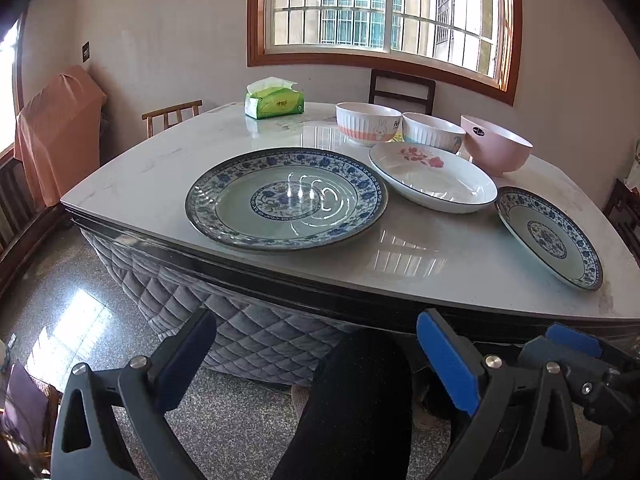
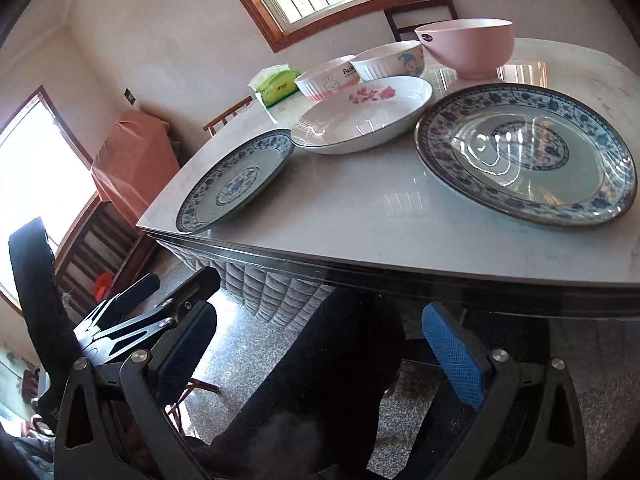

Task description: Organize plates and bowls

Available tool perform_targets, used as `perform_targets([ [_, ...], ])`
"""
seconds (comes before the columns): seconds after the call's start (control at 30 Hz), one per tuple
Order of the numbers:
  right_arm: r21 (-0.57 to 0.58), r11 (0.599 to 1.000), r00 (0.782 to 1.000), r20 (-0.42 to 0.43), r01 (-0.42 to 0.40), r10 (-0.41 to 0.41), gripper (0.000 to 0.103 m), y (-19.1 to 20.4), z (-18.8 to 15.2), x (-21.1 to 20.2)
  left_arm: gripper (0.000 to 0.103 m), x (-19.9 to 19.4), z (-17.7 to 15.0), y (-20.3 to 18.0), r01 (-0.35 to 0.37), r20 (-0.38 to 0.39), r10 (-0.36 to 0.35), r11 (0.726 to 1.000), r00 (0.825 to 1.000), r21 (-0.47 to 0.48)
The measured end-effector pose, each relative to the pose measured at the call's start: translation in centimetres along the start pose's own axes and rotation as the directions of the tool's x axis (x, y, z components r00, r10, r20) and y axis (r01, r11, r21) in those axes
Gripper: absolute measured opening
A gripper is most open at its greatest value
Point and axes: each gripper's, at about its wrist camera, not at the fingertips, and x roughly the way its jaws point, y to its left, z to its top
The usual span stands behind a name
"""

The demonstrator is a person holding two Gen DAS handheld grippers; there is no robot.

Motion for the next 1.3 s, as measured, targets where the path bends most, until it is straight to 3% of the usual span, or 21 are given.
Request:
perform_targets([
  [0.23, 0.019, 0.992, 0.990, -0.058, -0.124, 0.125, 0.092, 2.5, 4.8, 1.8, 0.102, 0.9, 3.2, 2.8, -0.021, -0.027, 0.020, 1.000, 0.999, -0.021],
  [0.43, 0.021, 0.989, 0.986, -0.069, -0.149, 0.150, 0.080, 4.3, 7.8, 4.1, 0.102, 1.5, 5.6, 4.4, -0.074, 0.006, 0.074, 0.997, 0.997, 0.002],
  [0.6, 0.062, 0.984, 0.977, -0.128, -0.165, 0.172, 0.062, 4.6, 8.9, 6.8, 0.102, 3.3, 7.2, 5.9, -0.071, -0.033, 0.070, 0.997, 0.997, -0.016],
  [0.83, 0.107, 0.983, 0.976, -0.147, -0.148, 0.163, 0.062, 4.2, 9.6, 9.1, 0.102, 5.4, 8.8, 7.8, -0.078, -0.057, 0.075, 0.996, 0.996, -0.048],
  [1.1, 0.165, 0.978, 0.967, -0.198, -0.130, 0.162, 0.054, 3.4, 9.8, 11.6, 0.102, 8.3, 10.5, 9.7, -0.059, -0.124, 0.048, 0.995, 0.991, -0.086],
  [1.3, 0.167, 0.980, 0.968, -0.204, -0.110, 0.143, 0.054, 3.4, 10.5, 12.8, 0.102, 9.3, 11.3, 10.5, -0.064, -0.121, 0.055, 0.995, 0.991, -0.071],
])
